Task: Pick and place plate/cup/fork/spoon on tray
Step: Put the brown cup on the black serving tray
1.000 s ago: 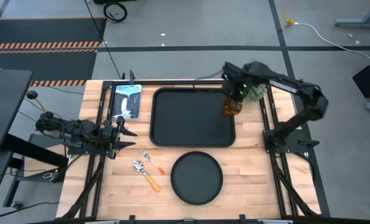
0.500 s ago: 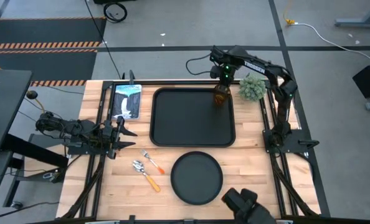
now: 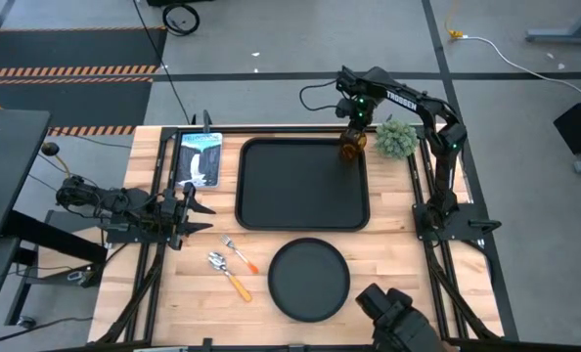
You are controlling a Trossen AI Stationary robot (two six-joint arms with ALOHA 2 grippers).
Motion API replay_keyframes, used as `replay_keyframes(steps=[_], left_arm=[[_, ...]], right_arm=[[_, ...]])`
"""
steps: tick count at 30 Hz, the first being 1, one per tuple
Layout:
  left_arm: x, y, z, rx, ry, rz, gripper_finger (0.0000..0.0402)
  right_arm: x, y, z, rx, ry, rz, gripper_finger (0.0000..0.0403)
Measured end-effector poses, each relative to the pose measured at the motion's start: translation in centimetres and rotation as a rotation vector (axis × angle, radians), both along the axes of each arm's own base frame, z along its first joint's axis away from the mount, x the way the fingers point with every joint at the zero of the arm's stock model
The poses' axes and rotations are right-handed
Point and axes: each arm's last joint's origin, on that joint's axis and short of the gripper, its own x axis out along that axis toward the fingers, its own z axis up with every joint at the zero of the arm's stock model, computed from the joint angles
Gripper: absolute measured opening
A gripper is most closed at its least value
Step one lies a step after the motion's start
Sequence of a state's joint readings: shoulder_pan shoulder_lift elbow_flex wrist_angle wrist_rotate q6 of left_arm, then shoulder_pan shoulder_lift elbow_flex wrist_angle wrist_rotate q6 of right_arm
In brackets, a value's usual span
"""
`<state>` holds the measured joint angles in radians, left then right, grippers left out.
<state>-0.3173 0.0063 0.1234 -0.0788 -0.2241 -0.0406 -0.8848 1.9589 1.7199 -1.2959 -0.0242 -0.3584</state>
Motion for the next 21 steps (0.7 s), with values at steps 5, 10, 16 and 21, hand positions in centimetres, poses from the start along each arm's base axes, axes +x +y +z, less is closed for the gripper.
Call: replay_keyframes(steps=[5, 10, 16, 21], left_arm=[[0.00, 0.00, 0.00, 0.000, 0.000, 0.000, 0.0172], [0.00, 0.00, 0.00, 0.000, 0.000, 0.000, 0.0172], [0.00, 0.00, 0.00, 0.000, 0.000, -0.001, 0.0172], [0.00, 0.00, 0.00, 0.000, 0.000, 0.000, 0.0172]], right_arm=[[0.08, -0.08, -0.10, -0.001, -0.006, -0.023, 0.0070], [0.16, -0.05, -0.11, -0.002, -0.008, -0.033, 0.0081], [0.28, 0.04, -0.10, 0.004, -0.016, -0.035, 0.0082], [0.31, 0.04, -0.10, 0.007, -0.023, -0.035, 0.0093]])
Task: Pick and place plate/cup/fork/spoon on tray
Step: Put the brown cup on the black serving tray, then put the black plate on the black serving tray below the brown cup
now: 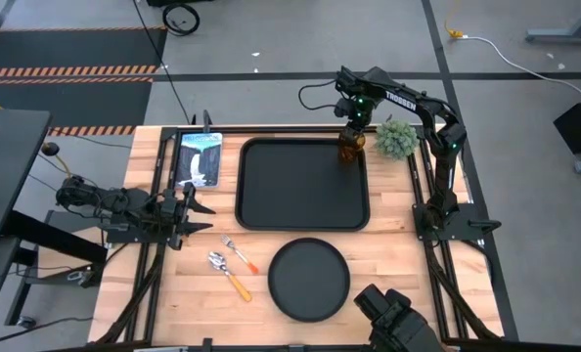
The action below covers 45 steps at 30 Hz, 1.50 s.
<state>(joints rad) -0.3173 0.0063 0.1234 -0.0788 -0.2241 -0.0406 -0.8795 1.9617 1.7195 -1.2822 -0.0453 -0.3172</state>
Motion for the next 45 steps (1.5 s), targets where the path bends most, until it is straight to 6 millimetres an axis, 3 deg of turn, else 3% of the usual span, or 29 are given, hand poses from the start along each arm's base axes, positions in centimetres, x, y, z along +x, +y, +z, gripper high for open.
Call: replay_keyframes(steps=[12, 18, 23, 28, 34, 40, 45], left_arm=[[0.0, 0.0, 0.0, 0.000, 0.000, -0.001, 0.0172], [0.0, 0.0, 0.0, 0.000, 0.000, 0.000, 0.0172], [0.0, 0.0, 0.0, 0.000, 0.000, 0.000, 0.0172], [0.0, 0.0, 0.0, 0.000, 0.000, 0.000, 0.0172], [0.0, 0.0, 0.0, 0.000, 0.000, 0.000, 0.0172], [0.0, 0.0, 0.0, 0.000, 0.000, 0.000, 0.0172], [0.0, 0.0, 0.0, 0.000, 0.000, 0.000, 0.0172]], right_arm=[[-0.1, 0.2, 0.3, -0.013, 0.023, -0.001, 0.0163], [-0.6, 1.0, 2.2, -0.058, -0.008, -0.004, 0.0176], [-0.5, 2.7, 4.5, -0.134, -0.019, 0.000, 0.0175], [1.4, 6.3, 6.5, -0.112, -0.128, 0.064, 0.0175], [6.3, 12.9, 6.9, -0.066, -0.241, 0.259, 0.0175], [10.5, 19.9, 6.3, -0.044, -0.329, 0.424, 0.0175], [11.9, 23.5, 4.4, 0.063, -0.400, 0.393, 0.0175]])
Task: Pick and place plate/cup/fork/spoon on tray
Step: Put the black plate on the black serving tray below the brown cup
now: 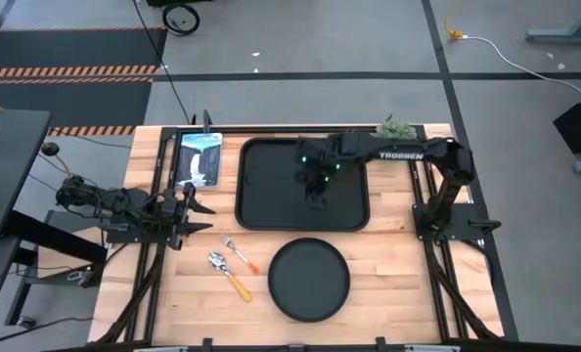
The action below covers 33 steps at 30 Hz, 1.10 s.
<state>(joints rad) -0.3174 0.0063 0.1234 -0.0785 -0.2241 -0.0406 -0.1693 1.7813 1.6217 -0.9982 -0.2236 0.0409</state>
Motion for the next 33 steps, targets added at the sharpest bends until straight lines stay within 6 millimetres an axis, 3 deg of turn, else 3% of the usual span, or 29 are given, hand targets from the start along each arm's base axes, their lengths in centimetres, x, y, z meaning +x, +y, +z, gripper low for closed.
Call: replay_keyframes(steps=[14, 23, 33], left_arm=[[0.0, 0.0, 0.0, 0.000, 0.000, 0.000, 0.0172], [0.0, 0.0, 0.0, 0.000, 0.000, 0.000, 0.0172], [0.0, 0.0, 0.0, 0.000, 0.000, 0.000, 0.0172]], right_arm=[[-1.7, 6.9, -8.3, 0.151, 0.233, -0.160, 0.0174], [-3.0, 10.2, -10.1, 0.158, 0.320, -0.159, 0.0174], [-4.6, 11.1, -12.6, 0.170, 0.400, -0.225, 0.0174]])
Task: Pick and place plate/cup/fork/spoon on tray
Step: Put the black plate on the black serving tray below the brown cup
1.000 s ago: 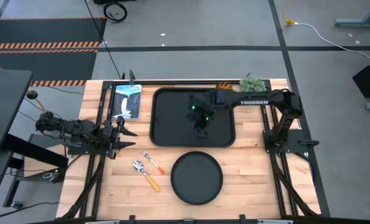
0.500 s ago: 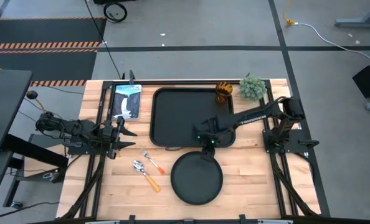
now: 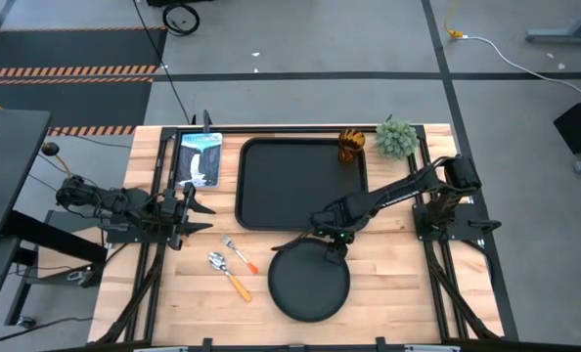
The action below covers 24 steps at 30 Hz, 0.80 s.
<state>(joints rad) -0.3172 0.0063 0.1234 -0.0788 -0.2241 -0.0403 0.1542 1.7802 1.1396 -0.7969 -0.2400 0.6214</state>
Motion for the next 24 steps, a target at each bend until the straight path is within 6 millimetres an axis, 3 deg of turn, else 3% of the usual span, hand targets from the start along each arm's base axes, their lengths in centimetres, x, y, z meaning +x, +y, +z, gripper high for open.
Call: replay_keyframes(steps=[11, 24], left_arm=[[0.0, 0.0, 0.0, 0.000, 0.000, 0.000, 0.0172], [0.0, 0.0, 0.0, 0.000, 0.000, 0.000, 0.0172]], right_arm=[[0.1, 0.3, -0.4, 0.047, -0.024, -0.006, 0.0167], [-0.5, 0.2, -2.0, 0.047, -0.032, -0.048, 0.0102]])
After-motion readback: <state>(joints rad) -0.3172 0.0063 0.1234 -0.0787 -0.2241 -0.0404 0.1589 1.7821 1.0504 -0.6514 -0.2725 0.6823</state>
